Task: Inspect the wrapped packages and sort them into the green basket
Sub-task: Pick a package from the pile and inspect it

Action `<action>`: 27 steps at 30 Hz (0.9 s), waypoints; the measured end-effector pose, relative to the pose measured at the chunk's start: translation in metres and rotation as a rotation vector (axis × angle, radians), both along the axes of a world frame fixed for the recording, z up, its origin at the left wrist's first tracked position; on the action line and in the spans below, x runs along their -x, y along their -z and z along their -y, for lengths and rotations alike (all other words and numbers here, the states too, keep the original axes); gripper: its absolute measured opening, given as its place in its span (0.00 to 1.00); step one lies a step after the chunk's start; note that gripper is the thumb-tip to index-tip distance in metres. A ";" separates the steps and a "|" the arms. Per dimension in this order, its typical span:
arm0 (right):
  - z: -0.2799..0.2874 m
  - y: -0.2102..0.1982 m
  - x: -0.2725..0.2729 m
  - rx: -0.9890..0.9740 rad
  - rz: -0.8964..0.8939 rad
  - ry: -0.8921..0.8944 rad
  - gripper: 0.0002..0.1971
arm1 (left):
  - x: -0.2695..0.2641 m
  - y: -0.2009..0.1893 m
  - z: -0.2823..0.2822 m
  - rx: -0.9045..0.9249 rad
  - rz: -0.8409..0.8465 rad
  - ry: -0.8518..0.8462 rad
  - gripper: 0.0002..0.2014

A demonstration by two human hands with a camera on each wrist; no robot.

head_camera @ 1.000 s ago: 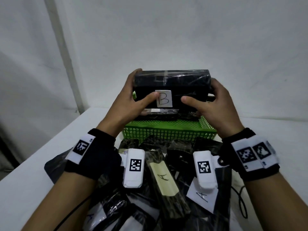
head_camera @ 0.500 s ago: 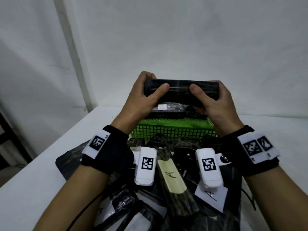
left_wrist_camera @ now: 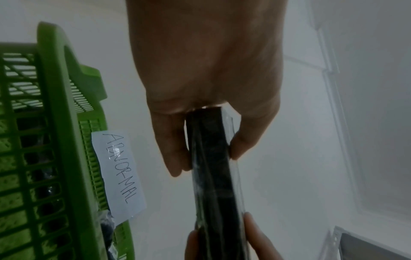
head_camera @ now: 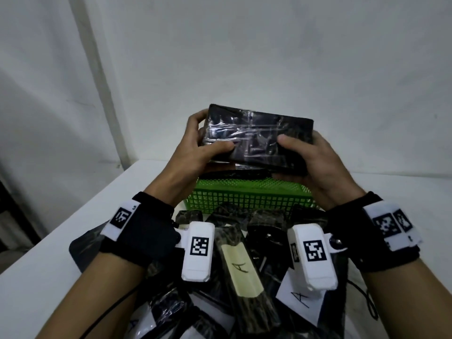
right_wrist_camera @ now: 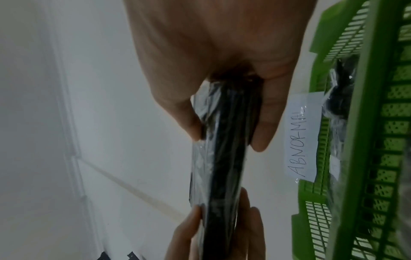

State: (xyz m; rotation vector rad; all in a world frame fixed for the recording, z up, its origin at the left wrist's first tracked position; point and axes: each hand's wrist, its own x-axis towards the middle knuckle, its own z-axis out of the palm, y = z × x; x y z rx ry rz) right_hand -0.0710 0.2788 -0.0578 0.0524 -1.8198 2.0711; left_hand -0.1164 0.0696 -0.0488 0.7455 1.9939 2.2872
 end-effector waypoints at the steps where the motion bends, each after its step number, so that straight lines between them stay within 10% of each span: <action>1: 0.000 0.001 0.000 -0.029 0.015 0.016 0.24 | 0.000 0.000 -0.001 0.010 -0.007 -0.021 0.33; 14: -0.012 0.002 -0.005 -0.426 -0.083 0.203 0.33 | 0.001 0.003 -0.002 0.091 -0.067 -0.105 0.24; 19: -0.002 -0.006 -0.008 -0.004 0.041 -0.006 0.11 | 0.002 0.004 -0.004 0.075 -0.100 -0.097 0.14; 27: 0.013 0.003 -0.001 0.007 -0.123 0.085 0.15 | 0.003 0.002 -0.001 0.026 -0.199 -0.099 0.14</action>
